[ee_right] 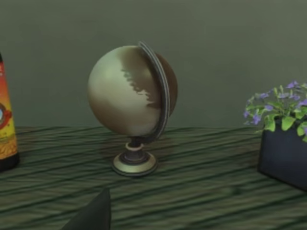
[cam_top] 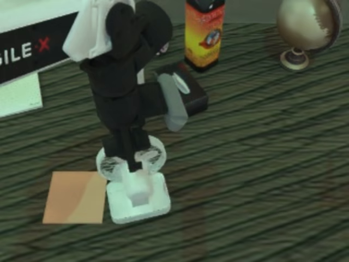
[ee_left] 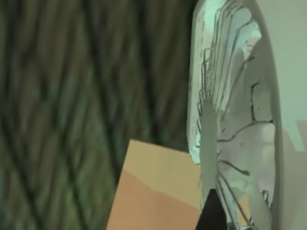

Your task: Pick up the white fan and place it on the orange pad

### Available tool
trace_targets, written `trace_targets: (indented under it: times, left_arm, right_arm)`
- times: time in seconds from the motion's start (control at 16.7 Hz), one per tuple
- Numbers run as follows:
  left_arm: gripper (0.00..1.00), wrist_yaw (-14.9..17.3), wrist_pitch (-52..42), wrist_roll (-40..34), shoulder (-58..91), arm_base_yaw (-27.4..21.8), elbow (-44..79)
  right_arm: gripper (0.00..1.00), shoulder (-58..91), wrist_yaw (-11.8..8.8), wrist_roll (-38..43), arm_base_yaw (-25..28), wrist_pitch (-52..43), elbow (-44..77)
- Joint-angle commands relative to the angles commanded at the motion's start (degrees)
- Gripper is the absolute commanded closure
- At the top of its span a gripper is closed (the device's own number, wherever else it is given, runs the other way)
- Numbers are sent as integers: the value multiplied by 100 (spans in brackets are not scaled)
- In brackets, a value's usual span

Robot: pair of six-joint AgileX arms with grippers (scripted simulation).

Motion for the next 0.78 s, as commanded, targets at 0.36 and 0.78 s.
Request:
trace_targets:
  times: [0.36, 0.78]
  left_arm:
    - [100, 2, -769, -8, 2, 70, 765]
    - [100, -3, -1112, -4, -6, 72, 1100]
  right_arm:
    - [0, 0, 0, 0, 0, 0, 0]
    - [0, 0, 0, 0, 0, 0, 0]
